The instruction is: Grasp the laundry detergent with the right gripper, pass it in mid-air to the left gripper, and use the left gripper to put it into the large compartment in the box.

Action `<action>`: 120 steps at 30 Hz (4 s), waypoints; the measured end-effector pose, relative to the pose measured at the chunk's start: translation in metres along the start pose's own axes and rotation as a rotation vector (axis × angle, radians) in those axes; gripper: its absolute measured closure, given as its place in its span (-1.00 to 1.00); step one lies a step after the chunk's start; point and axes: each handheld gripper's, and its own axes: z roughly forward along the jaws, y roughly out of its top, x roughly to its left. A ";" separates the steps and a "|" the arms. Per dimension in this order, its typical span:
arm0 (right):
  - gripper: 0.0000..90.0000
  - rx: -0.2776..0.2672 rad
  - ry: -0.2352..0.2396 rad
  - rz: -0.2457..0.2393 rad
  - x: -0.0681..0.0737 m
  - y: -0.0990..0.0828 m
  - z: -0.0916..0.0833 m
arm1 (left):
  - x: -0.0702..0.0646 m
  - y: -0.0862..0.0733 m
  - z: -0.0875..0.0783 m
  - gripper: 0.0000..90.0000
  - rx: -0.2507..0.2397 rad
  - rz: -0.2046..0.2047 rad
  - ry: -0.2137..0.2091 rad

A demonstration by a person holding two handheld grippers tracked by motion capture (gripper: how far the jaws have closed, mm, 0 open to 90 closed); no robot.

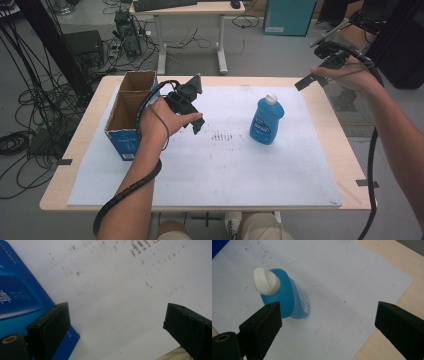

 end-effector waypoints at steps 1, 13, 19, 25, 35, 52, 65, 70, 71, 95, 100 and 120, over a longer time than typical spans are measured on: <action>-0.84 -0.010 0.007 -0.002 0.001 -0.004 -0.001 | 0.000 -0.001 0.000 -0.84 -0.005 0.001 0.001; -0.89 -0.109 0.045 -0.046 0.005 -0.054 0.010 | 0.002 -0.007 0.000 -0.84 -0.008 0.002 -0.003; -0.91 -0.155 0.044 -0.077 0.007 -0.075 0.018 | 0.002 -0.007 0.000 -0.84 -0.015 0.006 -0.005; -0.91 -0.189 0.023 -0.102 0.012 -0.089 0.027 | 0.001 -0.007 0.002 -0.84 -0.017 0.011 -0.006; -0.91 -0.238 0.002 -0.151 0.026 -0.108 0.057 | -0.001 -0.005 0.006 -0.84 -0.023 0.018 -0.012; -0.93 -0.328 0.019 -0.178 0.041 -0.111 0.096 | 0.000 -0.005 0.008 -0.84 -0.022 0.019 -0.017; -0.93 -0.369 0.033 -0.178 0.045 -0.109 0.120 | 0.001 -0.007 0.009 -0.84 -0.019 0.017 -0.015; -0.93 -0.378 0.038 -0.181 0.047 -0.108 0.128 | 0.002 -0.008 0.011 -0.84 -0.016 0.016 -0.021; -0.93 -0.382 0.038 -0.177 0.047 -0.108 0.130 | 0.002 -0.008 0.011 -0.84 -0.017 0.015 -0.022; -0.94 -0.443 0.061 -0.156 0.051 -0.107 0.156 | 0.002 -0.008 0.015 -0.84 -0.012 0.016 -0.031; -0.94 -0.464 0.064 -0.158 0.053 -0.106 0.159 | 0.002 -0.007 0.014 -0.84 -0.014 0.017 -0.031; -0.96 -0.523 0.077 -0.145 0.055 -0.103 0.168 | 0.002 -0.007 0.015 -0.84 -0.016 0.018 -0.029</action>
